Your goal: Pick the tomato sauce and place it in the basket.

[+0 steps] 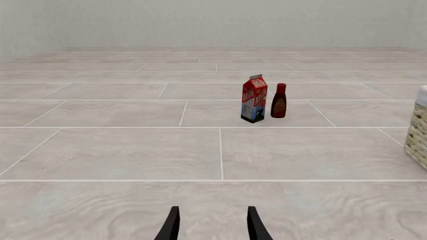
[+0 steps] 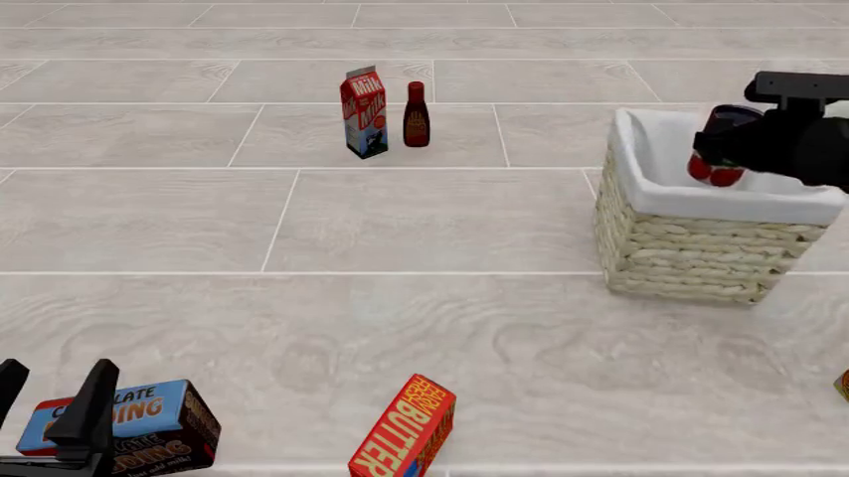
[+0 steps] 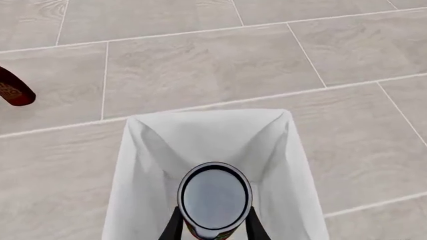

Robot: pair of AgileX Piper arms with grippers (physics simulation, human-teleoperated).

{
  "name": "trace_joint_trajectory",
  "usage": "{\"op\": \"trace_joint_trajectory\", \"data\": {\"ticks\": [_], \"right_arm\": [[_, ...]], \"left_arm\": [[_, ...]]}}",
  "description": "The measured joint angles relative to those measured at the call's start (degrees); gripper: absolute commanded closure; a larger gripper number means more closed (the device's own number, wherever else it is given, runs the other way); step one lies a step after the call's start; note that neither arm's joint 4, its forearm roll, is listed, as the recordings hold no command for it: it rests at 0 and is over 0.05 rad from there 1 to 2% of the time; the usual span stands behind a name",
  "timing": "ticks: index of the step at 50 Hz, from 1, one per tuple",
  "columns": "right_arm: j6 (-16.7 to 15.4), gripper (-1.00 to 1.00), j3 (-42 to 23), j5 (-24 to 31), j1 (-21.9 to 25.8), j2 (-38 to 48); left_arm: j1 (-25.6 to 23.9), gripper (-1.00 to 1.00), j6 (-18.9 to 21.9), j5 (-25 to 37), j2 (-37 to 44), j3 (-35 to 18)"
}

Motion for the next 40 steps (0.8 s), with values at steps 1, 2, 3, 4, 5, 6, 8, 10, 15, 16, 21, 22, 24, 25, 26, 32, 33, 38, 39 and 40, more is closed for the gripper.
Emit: {"op": "trace_joint_trajectory", "data": {"ticks": [1, 2, 3, 4, 5, 6, 8, 10, 15, 16, 21, 22, 24, 25, 26, 32, 33, 38, 39, 40], "right_arm": [[0.00, 1.00, -0.03, -0.06, -0.01, 0.17], [0.00, 1.00, -0.07, -0.12, -0.02, 0.35], [0.01, 1.00, -0.11, -0.18, -0.02, 0.52], [0.00, 1.00, -0.15, -0.24, -0.03, 0.70], [-0.01, 1.00, -0.20, -0.30, -0.04, 0.88], [-0.01, 1.00, -0.25, -0.35, -0.05, 1.06], [-0.03, 1.00, -0.36, -0.45, -0.07, 1.43], [-0.06, 1.00, -0.49, -0.54, -0.09, 1.83], [-0.08, 1.00, -0.89, -0.75, -0.14, 2.84], [-0.09, 1.00, -0.98, -0.79, -0.15, 3.06], [-0.08, 1.00, -1.39, -1.02, -0.22, 4.08], [-0.09, 1.00, -1.49, -1.07, -0.23, 4.30], [-0.17, 1.00, -1.65, -1.13, -0.24, 4.72], [-0.20, 1.00, -1.75, -1.16, -0.24, 4.92], [-0.22, 1.00, -1.85, -1.18, -0.23, 5.12], [-0.38, 1.00, -2.62, -1.20, -0.23, 6.30], [-0.42, 1.00, -2.75, -1.19, -0.23, 6.49], [-0.52, 1.00, -3.37, -1.14, -0.16, 7.27], [-0.56, 1.00, -3.48, -1.12, -0.14, 7.40], [-0.60, 1.00, -3.58, -1.10, -0.11, 7.51]], "left_arm": [[0.00, -1.00, 0.00, 0.00, 0.00, 0.00], [0.00, -1.00, 0.00, 0.00, 0.00, 0.00], [0.00, -1.00, 0.00, 0.00, 0.00, 0.00], [0.00, -1.00, 0.00, 0.00, 0.00, 0.00], [0.00, -1.00, 0.00, 0.00, 0.00, 0.00], [0.00, -1.00, 0.00, 0.00, 0.00, 0.00], [0.00, -1.00, 0.00, 0.00, 0.00, 0.00], [0.00, -1.00, 0.00, 0.00, 0.00, 0.00], [0.00, -1.00, 0.00, 0.00, 0.00, 0.00], [0.00, -1.00, 0.00, 0.00, 0.00, 0.00], [0.00, -1.00, 0.00, 0.00, 0.00, 0.00], [0.00, -1.00, 0.00, 0.00, 0.00, 0.00], [0.00, -1.00, 0.00, 0.00, 0.00, 0.00], [0.00, -1.00, 0.00, 0.00, 0.00, 0.00], [0.00, -1.00, 0.00, 0.00, 0.00, 0.00], [0.00, -1.00, 0.00, 0.00, 0.00, 0.00], [0.00, -1.00, 0.00, 0.00, 0.00, 0.00], [0.00, -1.00, 0.00, 0.00, 0.00, 0.00], [0.00, -1.00, 0.00, 0.00, 0.00, 0.00], [0.00, -1.00, 0.00, 0.00, 0.00, 0.00]]}}
